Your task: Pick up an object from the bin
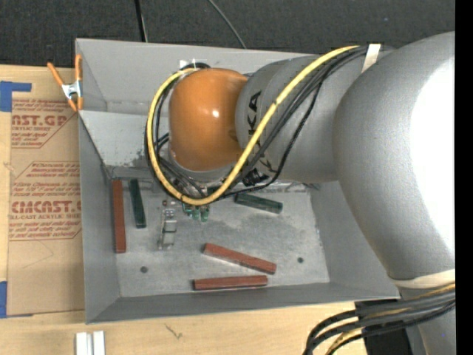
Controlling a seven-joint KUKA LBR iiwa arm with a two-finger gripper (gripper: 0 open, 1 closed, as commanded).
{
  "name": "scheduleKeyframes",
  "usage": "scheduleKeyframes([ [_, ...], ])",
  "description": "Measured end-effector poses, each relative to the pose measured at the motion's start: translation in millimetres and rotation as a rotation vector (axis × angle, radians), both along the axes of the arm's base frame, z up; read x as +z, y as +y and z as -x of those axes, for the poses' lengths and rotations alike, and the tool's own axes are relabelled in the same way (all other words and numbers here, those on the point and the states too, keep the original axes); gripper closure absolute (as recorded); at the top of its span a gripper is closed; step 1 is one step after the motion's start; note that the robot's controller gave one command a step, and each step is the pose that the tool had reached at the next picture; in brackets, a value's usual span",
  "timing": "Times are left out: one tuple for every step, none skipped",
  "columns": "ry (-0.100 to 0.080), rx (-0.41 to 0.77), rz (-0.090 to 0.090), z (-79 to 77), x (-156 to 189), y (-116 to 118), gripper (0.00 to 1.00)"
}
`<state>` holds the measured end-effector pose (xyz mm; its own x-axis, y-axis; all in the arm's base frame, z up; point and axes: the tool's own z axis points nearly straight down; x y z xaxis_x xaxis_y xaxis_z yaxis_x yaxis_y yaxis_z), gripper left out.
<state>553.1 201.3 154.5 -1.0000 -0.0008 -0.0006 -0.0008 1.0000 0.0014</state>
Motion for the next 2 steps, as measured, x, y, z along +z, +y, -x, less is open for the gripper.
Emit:
scheduleKeyframes([
  [0.001, 0.155, 0.0, 26.2, -85.2, 26.5, 1.0],
  [0.001, 0.155, 0.0, 26.1, -85.2, 26.3, 1.0],
])
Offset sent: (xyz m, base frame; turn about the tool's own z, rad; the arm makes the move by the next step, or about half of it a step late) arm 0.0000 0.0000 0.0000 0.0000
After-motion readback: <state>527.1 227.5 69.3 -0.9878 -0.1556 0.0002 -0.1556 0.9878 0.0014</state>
